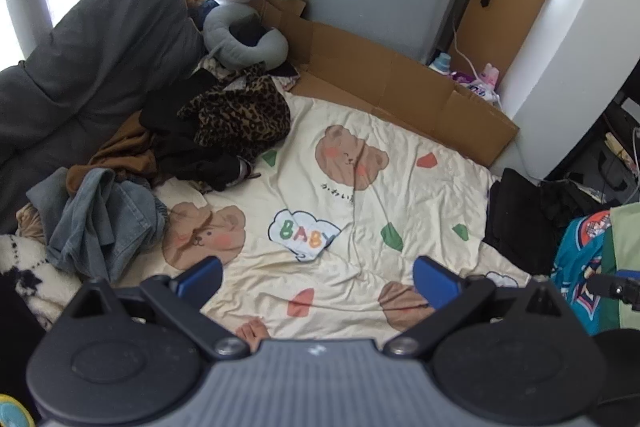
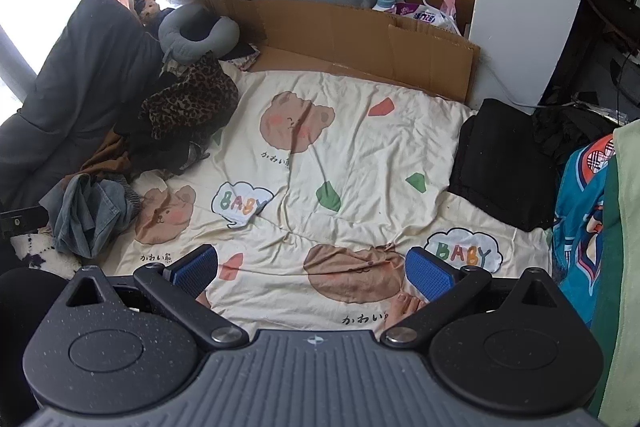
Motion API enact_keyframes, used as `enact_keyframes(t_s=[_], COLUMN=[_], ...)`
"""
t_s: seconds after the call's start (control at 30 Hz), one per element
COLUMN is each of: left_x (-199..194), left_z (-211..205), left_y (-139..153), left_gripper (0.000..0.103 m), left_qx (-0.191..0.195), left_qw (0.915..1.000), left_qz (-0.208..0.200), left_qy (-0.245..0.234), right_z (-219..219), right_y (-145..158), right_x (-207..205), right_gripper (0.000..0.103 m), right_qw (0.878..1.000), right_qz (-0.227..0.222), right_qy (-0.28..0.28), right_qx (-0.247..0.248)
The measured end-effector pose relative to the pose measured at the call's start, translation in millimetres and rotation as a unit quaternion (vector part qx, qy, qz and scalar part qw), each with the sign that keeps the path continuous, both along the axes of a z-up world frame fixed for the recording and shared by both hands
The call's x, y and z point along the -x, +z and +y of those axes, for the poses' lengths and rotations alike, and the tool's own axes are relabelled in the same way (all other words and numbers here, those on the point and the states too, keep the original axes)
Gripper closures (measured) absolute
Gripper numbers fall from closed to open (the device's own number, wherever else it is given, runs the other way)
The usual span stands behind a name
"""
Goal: Fold clothes
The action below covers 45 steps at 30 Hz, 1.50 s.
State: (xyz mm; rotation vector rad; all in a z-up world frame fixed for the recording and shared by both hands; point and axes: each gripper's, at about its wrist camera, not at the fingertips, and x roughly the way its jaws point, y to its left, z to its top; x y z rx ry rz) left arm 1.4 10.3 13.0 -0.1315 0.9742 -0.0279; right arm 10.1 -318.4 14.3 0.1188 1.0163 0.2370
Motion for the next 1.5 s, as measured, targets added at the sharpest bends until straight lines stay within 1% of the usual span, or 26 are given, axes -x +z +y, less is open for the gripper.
enact_keyframes(t_s=[0.2, 0.4, 0.53, 0.7, 0.87, 1.07, 1.2, 1.27, 1.5], left_x=[-5, -17, -27, -41, -52, -71, -83, -89, -113], left_z=[2, 13, 19, 27, 42, 51, 57, 58, 61], left_y=[13, 15, 16, 16, 17, 15, 11, 8, -4], left_gripper=[0.001, 0.001, 0.001, 0.001, 0.001, 0.001, 0.001, 0.001, 0.001], left_qx=[-0.012, -0.014, -0.016, -0.012, -0.004, -0.012, 0.001, 0.002, -0.007], left_qw=[0.9998, 0.9997, 0.9996, 0.9995, 0.9983, 0.998, 0.9978, 0.9976, 0.9975], left_qz=[-0.013, -0.017, -0.02, -0.023, -0.043, -0.045, -0.05, -0.053, -0.055], left_qy=[-0.003, 0.009, 0.014, 0.016, 0.04, 0.043, 0.043, 0.045, 0.044], right_z=[4, 6, 6, 11, 18, 23, 24, 26, 27], right_y=[14, 20, 17, 17, 15, 12, 5, 0, -11], right_x=[-1, -12, -23, -39, -56, -75, -91, -98, -120], right_gripper=[0.0, 0.0, 0.0, 0.0, 0.0, 0.0, 0.0, 0.0, 0.0], right_qw=[1.0, 1.0, 1.0, 1.0, 0.999, 0.999, 0.999, 0.998, 0.995], right_qz=[-0.021, -0.025, -0.017, -0.018, -0.023, -0.041, -0.038, -0.041, -0.081], right_qy=[0.01, 0.007, 0.007, 0.009, 0.012, 0.007, 0.009, 0.01, 0.007], right_qx=[0.002, 0.011, 0.013, 0.014, 0.023, 0.026, 0.031, 0.039, 0.058])
